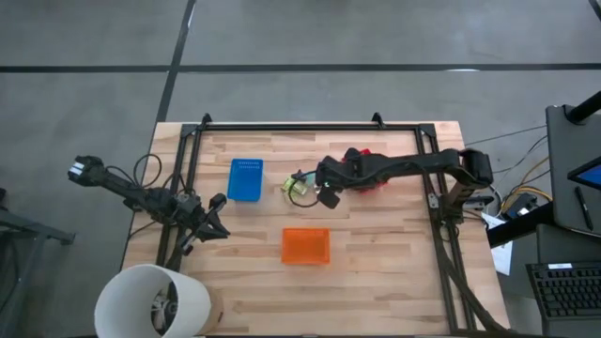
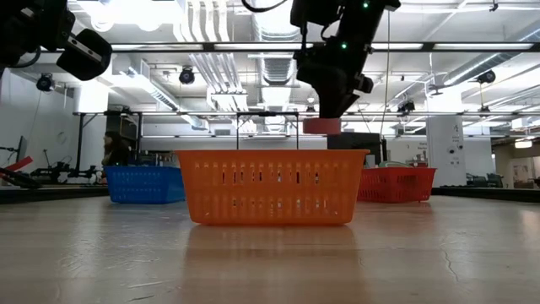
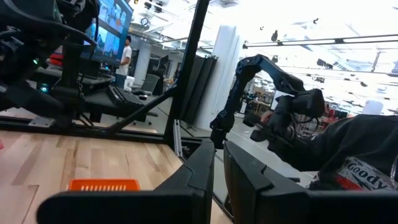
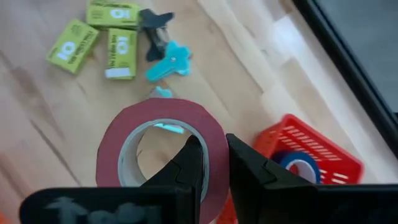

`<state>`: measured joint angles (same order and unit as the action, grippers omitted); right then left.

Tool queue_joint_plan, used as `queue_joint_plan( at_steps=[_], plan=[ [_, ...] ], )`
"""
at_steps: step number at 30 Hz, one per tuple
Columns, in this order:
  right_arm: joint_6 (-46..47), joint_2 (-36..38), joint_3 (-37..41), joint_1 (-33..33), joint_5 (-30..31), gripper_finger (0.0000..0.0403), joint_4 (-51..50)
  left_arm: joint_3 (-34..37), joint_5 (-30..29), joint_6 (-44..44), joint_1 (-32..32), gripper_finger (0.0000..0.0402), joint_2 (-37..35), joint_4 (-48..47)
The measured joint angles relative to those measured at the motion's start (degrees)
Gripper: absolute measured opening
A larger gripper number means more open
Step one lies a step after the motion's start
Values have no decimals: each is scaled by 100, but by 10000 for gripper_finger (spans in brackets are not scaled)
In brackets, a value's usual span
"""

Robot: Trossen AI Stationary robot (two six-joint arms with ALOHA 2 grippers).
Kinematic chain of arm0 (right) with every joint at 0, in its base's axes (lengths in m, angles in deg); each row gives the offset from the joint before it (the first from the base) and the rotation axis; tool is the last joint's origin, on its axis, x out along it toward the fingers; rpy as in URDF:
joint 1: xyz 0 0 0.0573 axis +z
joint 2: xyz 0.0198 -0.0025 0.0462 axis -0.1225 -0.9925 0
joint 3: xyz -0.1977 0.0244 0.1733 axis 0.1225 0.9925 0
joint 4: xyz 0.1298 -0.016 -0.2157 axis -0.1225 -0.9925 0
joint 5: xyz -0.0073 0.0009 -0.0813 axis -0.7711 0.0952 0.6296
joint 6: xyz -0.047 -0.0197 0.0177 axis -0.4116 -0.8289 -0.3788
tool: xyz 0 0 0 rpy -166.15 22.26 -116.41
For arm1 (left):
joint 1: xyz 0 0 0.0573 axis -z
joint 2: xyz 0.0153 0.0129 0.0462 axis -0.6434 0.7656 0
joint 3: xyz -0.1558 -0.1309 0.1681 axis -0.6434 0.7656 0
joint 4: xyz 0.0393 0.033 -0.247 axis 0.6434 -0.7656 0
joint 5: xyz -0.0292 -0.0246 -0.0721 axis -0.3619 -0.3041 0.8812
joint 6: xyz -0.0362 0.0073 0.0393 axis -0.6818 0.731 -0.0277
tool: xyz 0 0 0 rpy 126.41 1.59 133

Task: Pick and place Stapler, Stapler remover, tape
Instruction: Put the pink tape into the red basket

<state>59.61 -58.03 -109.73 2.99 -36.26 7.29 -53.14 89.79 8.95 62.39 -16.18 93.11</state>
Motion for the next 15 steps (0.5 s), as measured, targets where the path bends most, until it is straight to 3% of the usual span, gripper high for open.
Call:
queue_joint_plan(
  at_steps=[15],
  plan=[
    [204, 951, 1262, -850, 729, 52, 408, 2, 1, -1, 2, 39, 2, -1]
  ],
)
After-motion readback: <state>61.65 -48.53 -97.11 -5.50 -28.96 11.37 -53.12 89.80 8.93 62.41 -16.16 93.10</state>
